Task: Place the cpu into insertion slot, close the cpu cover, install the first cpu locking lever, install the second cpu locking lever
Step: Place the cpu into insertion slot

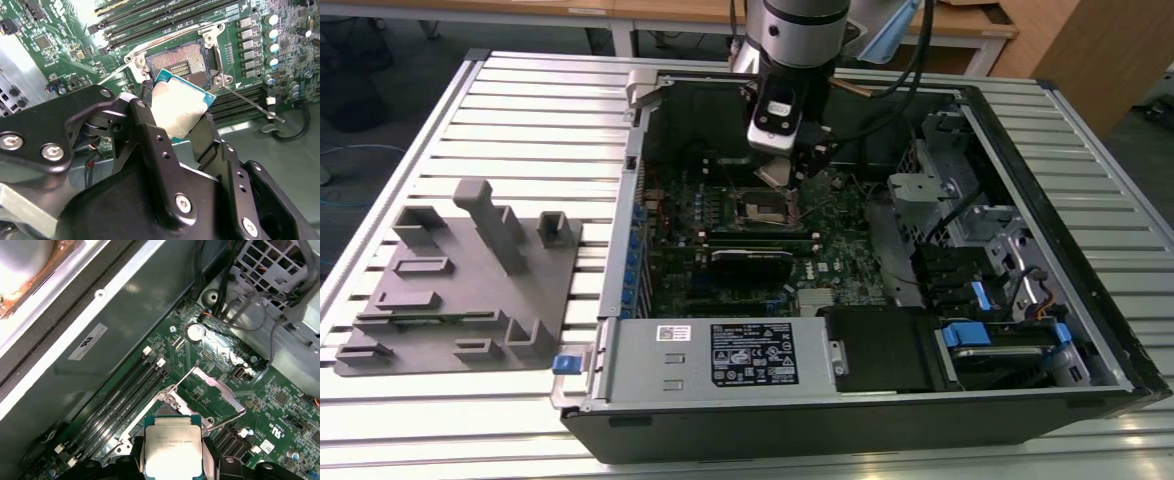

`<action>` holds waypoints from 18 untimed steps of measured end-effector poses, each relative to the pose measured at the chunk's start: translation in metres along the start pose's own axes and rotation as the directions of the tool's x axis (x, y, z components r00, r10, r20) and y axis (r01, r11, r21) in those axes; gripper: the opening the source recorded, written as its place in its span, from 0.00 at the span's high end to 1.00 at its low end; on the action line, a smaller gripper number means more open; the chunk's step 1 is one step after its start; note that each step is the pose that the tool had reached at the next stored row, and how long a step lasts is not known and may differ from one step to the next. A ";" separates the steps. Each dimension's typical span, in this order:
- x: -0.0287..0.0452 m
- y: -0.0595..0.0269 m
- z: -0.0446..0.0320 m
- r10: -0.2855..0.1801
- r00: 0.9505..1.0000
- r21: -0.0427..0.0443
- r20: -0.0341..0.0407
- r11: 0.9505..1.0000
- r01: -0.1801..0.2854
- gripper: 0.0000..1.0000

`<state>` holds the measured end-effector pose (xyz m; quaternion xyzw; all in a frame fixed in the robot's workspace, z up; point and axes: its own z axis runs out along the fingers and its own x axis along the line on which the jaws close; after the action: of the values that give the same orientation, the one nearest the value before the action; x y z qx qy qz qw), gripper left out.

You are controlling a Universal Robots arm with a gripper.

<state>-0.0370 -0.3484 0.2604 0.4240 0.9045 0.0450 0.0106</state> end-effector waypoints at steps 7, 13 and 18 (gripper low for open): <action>0.0000 0.0000 0.0001 0.075 0.997 -0.002 0.007 0.997 -0.075 0.46; 0.0000 0.0000 0.0002 0.081 0.997 -0.002 0.007 0.997 -0.081 0.46; 0.0000 0.0000 0.0002 0.081 0.997 -0.002 0.007 0.997 -0.081 0.46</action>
<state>-0.0370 -0.3484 0.2602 0.4604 0.8865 0.0445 0.0124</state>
